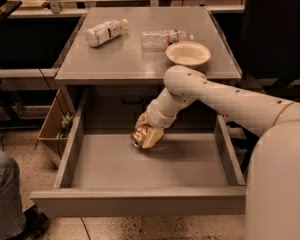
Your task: Pick orange can from top drawer and place on counter
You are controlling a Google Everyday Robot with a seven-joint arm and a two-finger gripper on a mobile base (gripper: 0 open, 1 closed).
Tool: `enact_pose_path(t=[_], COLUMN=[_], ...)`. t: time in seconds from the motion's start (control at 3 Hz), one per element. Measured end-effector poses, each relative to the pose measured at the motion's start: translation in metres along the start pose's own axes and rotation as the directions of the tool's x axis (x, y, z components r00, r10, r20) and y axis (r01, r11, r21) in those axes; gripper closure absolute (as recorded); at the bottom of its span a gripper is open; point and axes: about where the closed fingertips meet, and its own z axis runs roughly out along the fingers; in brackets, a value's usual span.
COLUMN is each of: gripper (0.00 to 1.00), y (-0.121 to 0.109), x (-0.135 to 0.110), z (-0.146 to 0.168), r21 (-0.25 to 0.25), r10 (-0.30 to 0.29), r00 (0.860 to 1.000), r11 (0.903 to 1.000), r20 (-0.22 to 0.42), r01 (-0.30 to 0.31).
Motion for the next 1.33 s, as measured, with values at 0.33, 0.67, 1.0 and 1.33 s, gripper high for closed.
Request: enact_pose_path(t=[0.33,0.67,1.0,1.33], gripper=[0.95,1.00,1.00,1.00], y=[0.010,0.015,0.014,0.006], x=[-0.031,-0.073,-0.090,-0.107], z=[-0.027,-0.074,-0.109,-0.163], r21=[0.037,0.080,0.099,0.142], r10=[-0.008,-0.016,0.011,0.043], r00=[1.000,0.997,0.994,0.986], r11=[0.9993,0.9966,0.9951,0.9897], r20=[-0.015,-0.070,-0.112,-0.160], r01=[0.008,0.021,0.000,-0.020])
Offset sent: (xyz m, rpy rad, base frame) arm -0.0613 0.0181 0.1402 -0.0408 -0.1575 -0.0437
